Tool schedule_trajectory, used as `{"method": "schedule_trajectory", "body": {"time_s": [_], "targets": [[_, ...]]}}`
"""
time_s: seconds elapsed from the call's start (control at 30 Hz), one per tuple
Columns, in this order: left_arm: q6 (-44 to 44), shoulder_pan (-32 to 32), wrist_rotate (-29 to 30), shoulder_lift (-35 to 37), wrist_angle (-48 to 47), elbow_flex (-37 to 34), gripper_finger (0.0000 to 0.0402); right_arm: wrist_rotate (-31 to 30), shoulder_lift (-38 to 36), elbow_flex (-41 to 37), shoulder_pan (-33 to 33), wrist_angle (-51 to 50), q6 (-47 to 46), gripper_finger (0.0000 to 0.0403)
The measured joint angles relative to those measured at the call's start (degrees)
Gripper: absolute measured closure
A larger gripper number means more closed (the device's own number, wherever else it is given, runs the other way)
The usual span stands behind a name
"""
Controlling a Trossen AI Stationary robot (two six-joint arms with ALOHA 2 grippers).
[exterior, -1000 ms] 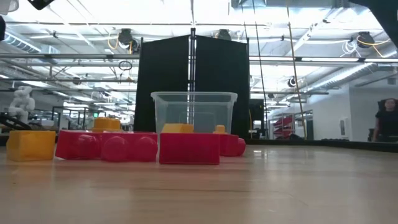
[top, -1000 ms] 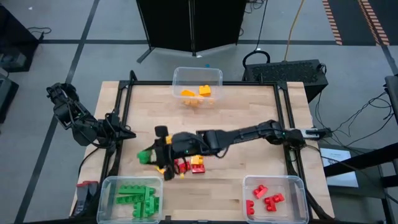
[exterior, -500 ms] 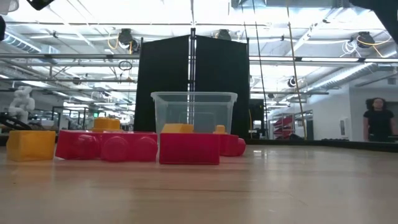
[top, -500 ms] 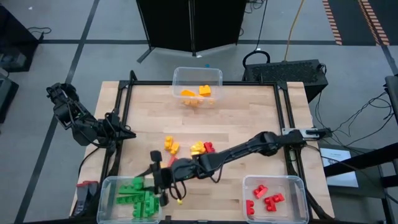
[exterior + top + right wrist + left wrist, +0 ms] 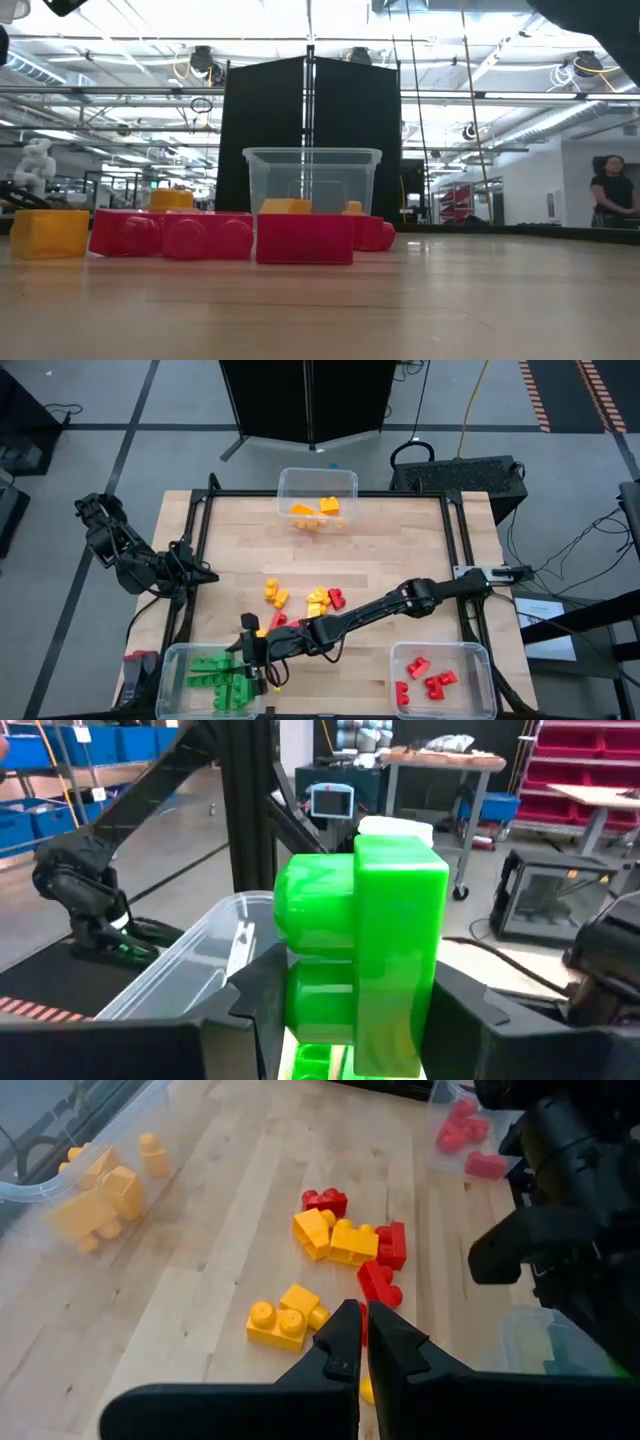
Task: Sort blocks
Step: Put the green game piece into the bottom left transparent bin
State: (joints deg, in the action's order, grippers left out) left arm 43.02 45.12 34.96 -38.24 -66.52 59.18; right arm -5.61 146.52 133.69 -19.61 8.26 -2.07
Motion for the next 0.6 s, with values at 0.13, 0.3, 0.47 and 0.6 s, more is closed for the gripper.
{"method": "schedule_trajectory", "body": {"time_s": [0.13,0.3,0.47,0.6], "targets": [[-0.30,0.00,0.00,0.00,-0.04,0.00,0.0398,1.48,0.62,0.02,0.05,-1.45,-1.44,0.0247],[-0.32,0.00,0.00,0.01,-0.20,0.00,0.0398,1.61,0.76,0.02,0.05,-4.24,-1.96,0.0236],[-0.37,0.02,0.00,0.00,-0.20,0.00,0.0398,1.77,0.76,0.04,0.26,-7.33,-7.23,0.0194],[-0.38,0.02,-0.01,0.00,-0.20,0.00,0.0398,3.02,0.80,0.02,0.50,-8.45,-7.89,0.0164]]}}
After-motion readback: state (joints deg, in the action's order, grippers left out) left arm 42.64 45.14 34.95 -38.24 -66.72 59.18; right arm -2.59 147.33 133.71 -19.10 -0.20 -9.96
